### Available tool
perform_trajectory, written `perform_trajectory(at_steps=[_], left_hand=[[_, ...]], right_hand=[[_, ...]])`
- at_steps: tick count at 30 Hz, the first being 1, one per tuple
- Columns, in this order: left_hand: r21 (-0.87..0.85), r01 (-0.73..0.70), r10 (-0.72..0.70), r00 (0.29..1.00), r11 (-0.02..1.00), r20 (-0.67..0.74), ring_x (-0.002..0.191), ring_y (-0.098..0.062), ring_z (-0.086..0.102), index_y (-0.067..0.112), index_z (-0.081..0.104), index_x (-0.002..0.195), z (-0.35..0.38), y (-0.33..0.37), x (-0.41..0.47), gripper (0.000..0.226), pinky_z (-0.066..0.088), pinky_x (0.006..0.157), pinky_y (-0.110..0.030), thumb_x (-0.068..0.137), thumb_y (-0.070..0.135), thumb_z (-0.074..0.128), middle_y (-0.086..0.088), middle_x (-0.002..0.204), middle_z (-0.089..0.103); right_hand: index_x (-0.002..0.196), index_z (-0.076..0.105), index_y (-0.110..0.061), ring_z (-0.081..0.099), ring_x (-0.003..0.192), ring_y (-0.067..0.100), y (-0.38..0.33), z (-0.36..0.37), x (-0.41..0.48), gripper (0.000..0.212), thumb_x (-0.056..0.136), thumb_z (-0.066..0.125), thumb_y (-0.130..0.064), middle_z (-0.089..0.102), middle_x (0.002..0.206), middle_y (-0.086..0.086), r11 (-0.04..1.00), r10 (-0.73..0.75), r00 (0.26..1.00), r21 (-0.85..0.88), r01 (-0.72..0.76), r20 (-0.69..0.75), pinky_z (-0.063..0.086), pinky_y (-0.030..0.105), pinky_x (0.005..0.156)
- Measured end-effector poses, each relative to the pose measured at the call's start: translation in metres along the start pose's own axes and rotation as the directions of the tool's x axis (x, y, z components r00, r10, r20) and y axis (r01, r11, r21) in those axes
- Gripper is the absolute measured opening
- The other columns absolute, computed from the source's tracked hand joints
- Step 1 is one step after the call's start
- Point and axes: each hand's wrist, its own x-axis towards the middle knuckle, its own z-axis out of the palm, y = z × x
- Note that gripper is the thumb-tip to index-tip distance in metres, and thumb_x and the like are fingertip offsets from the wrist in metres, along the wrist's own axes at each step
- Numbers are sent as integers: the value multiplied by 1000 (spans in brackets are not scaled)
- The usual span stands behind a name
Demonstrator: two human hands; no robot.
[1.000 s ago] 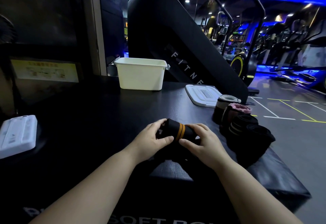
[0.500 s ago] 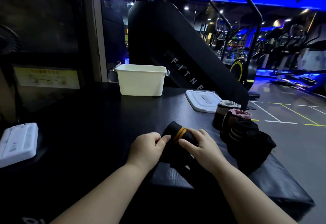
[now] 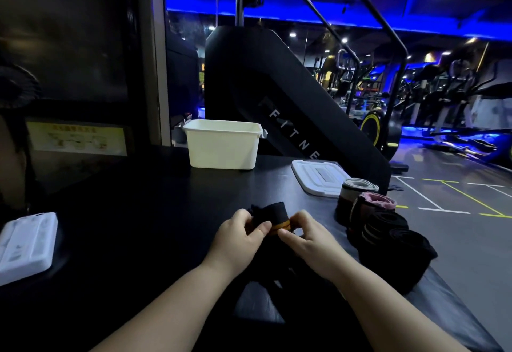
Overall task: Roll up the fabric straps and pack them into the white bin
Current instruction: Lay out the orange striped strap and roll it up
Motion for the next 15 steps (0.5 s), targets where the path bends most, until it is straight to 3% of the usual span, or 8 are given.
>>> perform_trajectory(at_steps=[3, 5, 7, 10, 12, 15], left_hand=[[-86, 38, -32, 997, 996, 65, 89, -8, 58, 19, 49, 102, -3, 4, 18, 29, 40, 73, -18, 86, 31, 71, 12, 95, 58], [-153, 71, -47, 986, 986, 159, 110, -11, 56, 18, 45, 124, -3, 5, 30, 45, 42, 91, -20, 87, 26, 70, 7, 115, 54], [-203, 70, -22, 972, 977, 233, 119, -11, 52, 20, 39, 139, -1, 4, 40, 59, 40, 101, -23, 88, 24, 70, 3, 129, 52], [-170, 24, 27, 955, 985, 296, 117, -6, 51, 26, 35, 146, 3, -2, 57, 68, 39, 101, -21, 88, 26, 70, 5, 132, 53], [-163, 40, 14, 948, 986, 317, 119, -9, 52, 28, 35, 146, 5, -7, 71, 72, 41, 106, -29, 85, 28, 73, 4, 132, 54], [-204, 81, -5, 937, 975, 348, 112, -11, 59, 33, 41, 134, 6, -14, 93, 64, 48, 99, -31, 81, 25, 77, 1, 126, 59]], right_hand=[[97, 50, -24, 63, 87, 11, -2, -2, 8, 27, 85, 68, -39, 62, 102, -7, 999, 29, 999, 23, -29, -17, 52, 36, 82], [97, 47, -25, 64, 85, 10, -3, -3, 16, 32, 81, 70, -41, 62, 100, -10, 999, 44, 998, -3, -44, -49, 53, 38, 82], [101, 42, -25, 65, 86, 11, -6, -2, 26, 42, 78, 72, -43, 64, 98, -10, 998, 48, 996, -35, -50, -69, 53, 38, 81], [105, 38, -25, 65, 90, 15, -9, 2, 40, 48, 78, 73, -44, 66, 97, -7, 995, 55, 995, -83, -62, -84, 53, 38, 80], [107, 39, -23, 64, 89, 16, -10, 2, 52, 48, 79, 73, -43, 66, 96, -6, 992, 80, 993, -88, -88, -83, 53, 37, 79], [110, 41, -19, 66, 84, 17, -15, -4, 72, 52, 76, 75, -37, 68, 95, -3, 989, 100, 995, -103, -103, -28, 55, 41, 78]])
